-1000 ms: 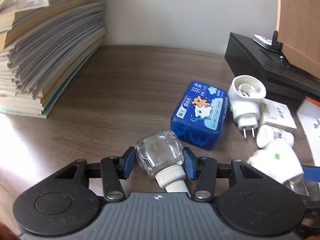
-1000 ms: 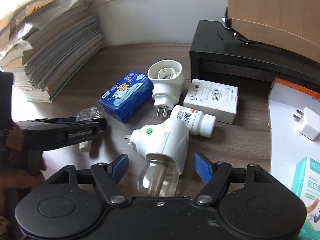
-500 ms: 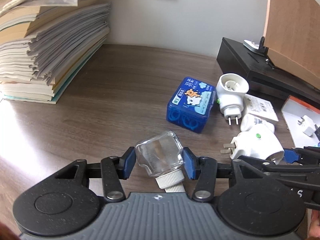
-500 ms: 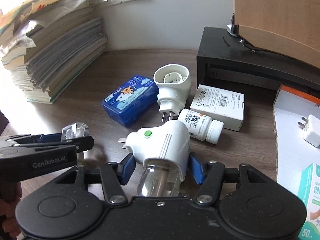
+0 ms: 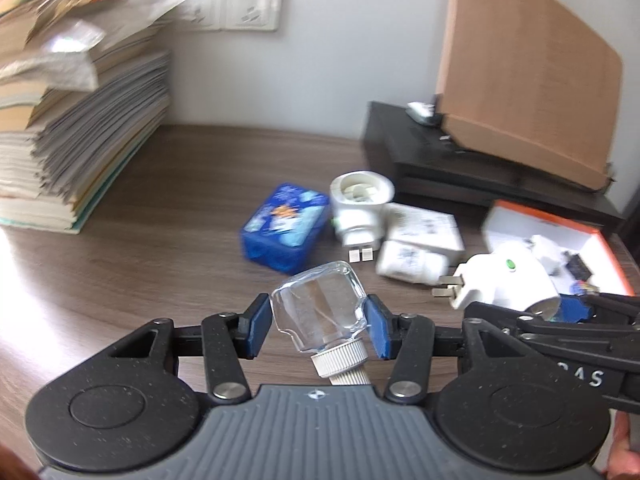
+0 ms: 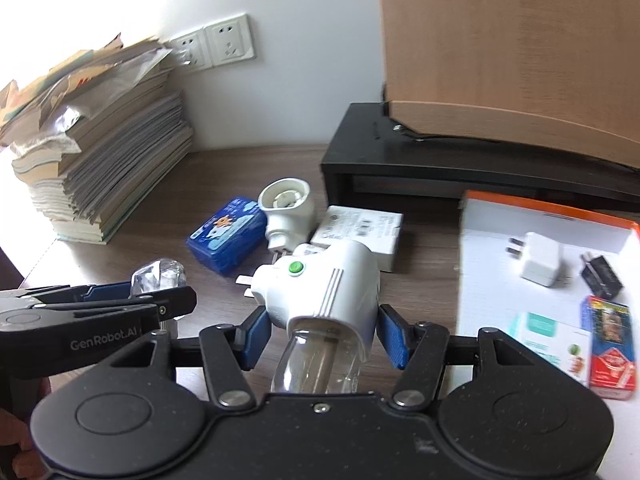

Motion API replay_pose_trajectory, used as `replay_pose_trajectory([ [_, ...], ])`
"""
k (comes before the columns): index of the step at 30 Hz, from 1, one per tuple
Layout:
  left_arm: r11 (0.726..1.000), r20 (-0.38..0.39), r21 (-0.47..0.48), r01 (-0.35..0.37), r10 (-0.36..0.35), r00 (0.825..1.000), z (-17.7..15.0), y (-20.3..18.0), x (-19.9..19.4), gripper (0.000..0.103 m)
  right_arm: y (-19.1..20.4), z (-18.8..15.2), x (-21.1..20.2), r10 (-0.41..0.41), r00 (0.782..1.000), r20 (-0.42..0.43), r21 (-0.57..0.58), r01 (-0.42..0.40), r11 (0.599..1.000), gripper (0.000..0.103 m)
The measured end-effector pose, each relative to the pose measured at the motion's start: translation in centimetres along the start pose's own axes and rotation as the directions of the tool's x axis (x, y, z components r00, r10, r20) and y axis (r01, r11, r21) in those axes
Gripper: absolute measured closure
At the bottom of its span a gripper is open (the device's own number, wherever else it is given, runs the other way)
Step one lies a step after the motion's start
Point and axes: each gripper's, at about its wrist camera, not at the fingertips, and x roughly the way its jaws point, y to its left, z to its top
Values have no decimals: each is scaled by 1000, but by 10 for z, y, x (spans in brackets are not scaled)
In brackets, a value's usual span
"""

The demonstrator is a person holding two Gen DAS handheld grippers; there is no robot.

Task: Organize rigid objects
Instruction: 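Carry the glass bottle with the left tool while the right tool carries the diffuser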

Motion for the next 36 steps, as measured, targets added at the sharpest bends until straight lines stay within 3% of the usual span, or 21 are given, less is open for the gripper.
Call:
replay_pose_trajectory([
  [12,987,12,83,136,-137,990,-13,-85,-23,52,-70,-30,-70,-131,990,55,102,125,987,33],
  [18,965,-5,152,214,-216,976,-24,-125,-29,52,-101,-51,-106,-235,969,71,187,219,958,33],
  [25,922,-55,222,319,-314,948,-41,-161,-34,52,-127,-73,-137,-327,944,49,261,303,917,32],
  [29,926,-58,220,308,-303,951,-50,-176,-34,52,-140,-78,-142,-309,949,61,252,285,925,32],
  [36,955,-37,192,227,-224,974,-58,-199,-40,52,-162,-81,-150,-243,966,85,190,224,956,32],
])
